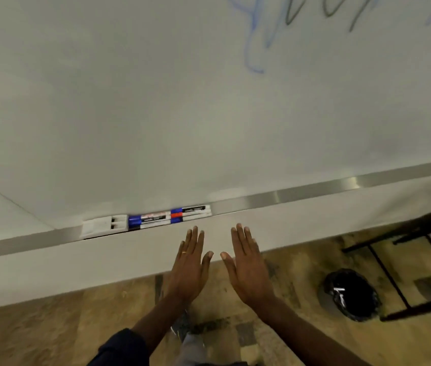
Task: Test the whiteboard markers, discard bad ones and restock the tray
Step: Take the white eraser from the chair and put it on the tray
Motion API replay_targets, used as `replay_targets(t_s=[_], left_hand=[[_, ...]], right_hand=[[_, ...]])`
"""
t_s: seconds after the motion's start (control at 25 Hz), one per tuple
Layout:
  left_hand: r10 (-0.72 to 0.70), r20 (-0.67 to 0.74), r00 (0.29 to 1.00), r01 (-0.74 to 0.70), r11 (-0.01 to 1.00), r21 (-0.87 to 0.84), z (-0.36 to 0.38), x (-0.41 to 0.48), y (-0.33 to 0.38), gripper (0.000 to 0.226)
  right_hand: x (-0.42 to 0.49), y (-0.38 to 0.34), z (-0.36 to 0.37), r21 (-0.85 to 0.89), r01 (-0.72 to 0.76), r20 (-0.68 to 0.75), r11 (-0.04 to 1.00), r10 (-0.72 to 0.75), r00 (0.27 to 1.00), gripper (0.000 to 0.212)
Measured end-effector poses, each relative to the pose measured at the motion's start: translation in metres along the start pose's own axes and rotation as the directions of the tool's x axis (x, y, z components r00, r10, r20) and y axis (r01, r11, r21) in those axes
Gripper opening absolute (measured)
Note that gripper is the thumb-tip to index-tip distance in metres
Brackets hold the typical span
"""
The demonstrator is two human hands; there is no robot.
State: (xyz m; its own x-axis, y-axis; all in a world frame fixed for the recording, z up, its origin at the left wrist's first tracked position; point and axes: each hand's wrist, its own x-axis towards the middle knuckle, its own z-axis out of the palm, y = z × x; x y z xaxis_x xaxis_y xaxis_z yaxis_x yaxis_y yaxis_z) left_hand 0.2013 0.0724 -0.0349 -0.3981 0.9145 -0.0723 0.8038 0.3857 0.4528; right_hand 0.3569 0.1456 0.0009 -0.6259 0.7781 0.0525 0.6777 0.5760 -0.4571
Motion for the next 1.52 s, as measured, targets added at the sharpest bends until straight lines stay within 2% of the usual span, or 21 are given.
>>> replay_targets(t_s=[0.16, 0.32, 0.6, 0.72, 0.92, 1.16, 1.32, 1.52], left_hand=[[0.181, 0.058, 0.982, -0.181, 0.983, 0.001, 0.041, -0.008, 0.098, 0.065], [0.354, 0.114, 0.928, -0.357, 0.934, 0.012, 0.078, -0.013, 0.186, 0.062], [0.626, 0.235, 0.743, -0.636, 0.771, -0.042, 0.133, 0.0, 0.318, 0.075], [0.7, 0.286, 0.654, -0.721, 0.692, -0.046, 0.161, 0.014, 0.371, 0.07], [0.792, 0.312, 0.525, -0.802, 0.583, -0.128, 0.203, 0.046, 0.467, 0.065], [0.843, 0.344, 0.414, -0.844, 0.497, -0.201, 0.233, 0.092, 0.575, 0.064], [0.86, 0.368, 0.353, -0.864, 0.451, -0.226, 0.245, 0.119, 0.633, 0.073], [0.867, 0.394, 0.304, -0.866, 0.424, -0.265, 0.276, 0.139, 0.691, 0.065]], right_hand=[[-0.066, 0.076, -0.049, 0.015, -0.144, -0.113, 0.989, 0.145, 0.983, 0.068], [-0.117, 0.14, -0.087, 0.04, -0.288, -0.204, 0.957, 0.29, 0.935, 0.064], [-0.178, 0.229, -0.138, 0.078, -0.561, -0.338, 0.824, 0.551, 0.763, 0.068], [-0.189, 0.268, -0.159, 0.102, -0.65, -0.371, 0.753, 0.635, 0.678, 0.069], [-0.197, 0.34, -0.194, 0.154, -0.755, -0.417, 0.637, 0.735, 0.535, 0.066], [-0.184, 0.418, -0.244, 0.25, -0.832, -0.428, 0.496, 0.827, 0.365, 0.068], [-0.174, 0.464, -0.268, 0.241, -0.854, -0.422, 0.461, 0.843, 0.335, 0.074], [-0.168, 0.524, -0.298, 0.268, -0.835, -0.454, 0.48, 0.828, 0.33, 0.07]])
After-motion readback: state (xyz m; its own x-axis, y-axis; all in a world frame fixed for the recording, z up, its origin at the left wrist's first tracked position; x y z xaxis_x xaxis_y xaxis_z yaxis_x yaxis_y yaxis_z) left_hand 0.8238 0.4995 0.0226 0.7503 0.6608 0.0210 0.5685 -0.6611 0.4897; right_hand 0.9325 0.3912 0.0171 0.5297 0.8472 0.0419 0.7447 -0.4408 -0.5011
